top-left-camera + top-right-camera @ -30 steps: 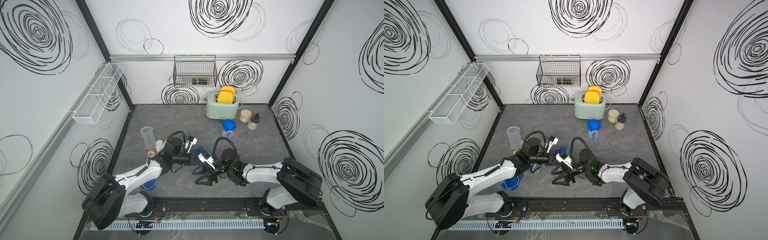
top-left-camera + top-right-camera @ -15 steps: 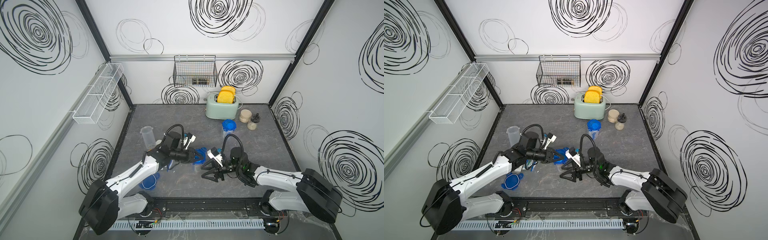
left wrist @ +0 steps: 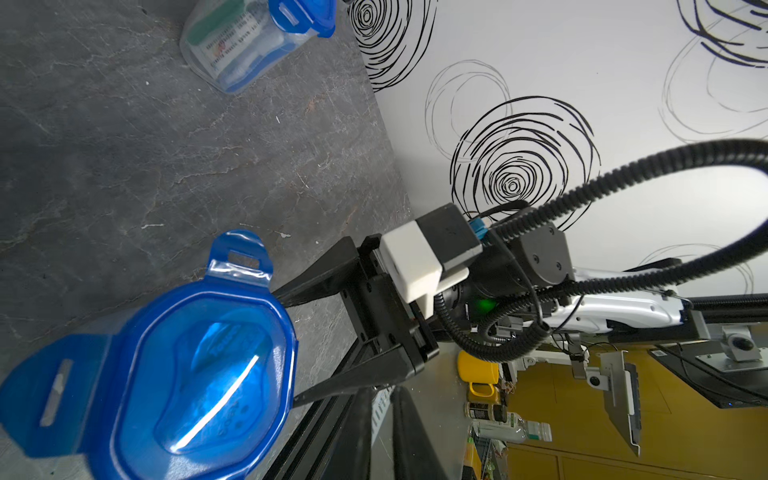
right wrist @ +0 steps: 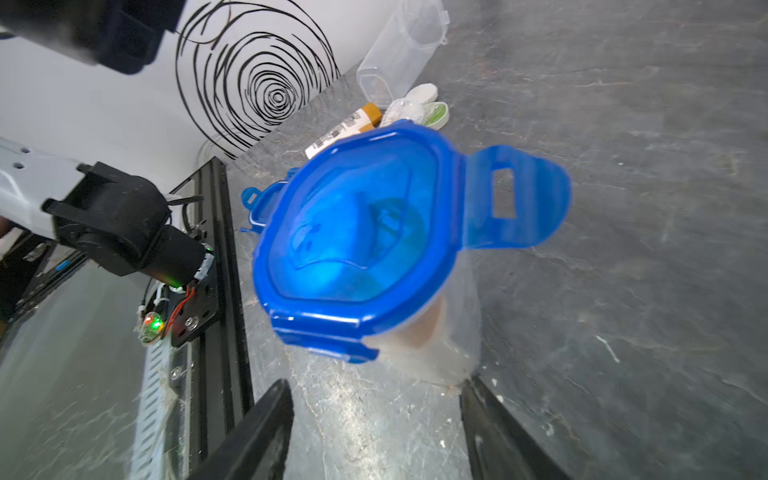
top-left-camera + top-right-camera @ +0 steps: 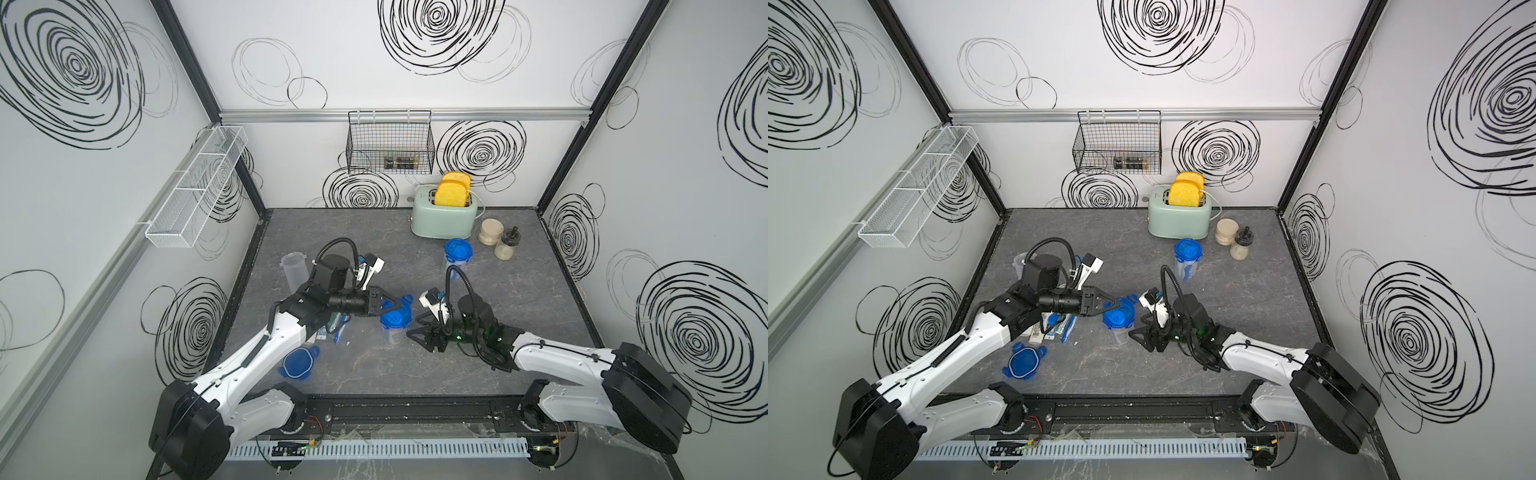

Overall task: Take out toiletry kits
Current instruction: Adjust the container at the center of the board.

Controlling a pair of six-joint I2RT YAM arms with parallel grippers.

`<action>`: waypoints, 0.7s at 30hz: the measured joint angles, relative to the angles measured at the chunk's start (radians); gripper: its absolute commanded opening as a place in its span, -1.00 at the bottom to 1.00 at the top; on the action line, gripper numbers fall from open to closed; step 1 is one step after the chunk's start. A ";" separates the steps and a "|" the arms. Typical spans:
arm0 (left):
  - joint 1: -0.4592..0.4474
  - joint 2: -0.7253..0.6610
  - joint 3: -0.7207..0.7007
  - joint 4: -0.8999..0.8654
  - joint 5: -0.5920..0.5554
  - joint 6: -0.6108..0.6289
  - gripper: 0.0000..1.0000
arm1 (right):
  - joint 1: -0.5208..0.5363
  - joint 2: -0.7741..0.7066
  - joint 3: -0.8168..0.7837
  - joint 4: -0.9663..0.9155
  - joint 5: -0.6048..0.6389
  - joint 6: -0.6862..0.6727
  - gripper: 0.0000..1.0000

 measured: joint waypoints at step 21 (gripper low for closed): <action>0.011 0.000 -0.034 0.001 0.000 0.011 -0.68 | 0.006 0.024 0.030 0.011 -0.031 -0.060 0.50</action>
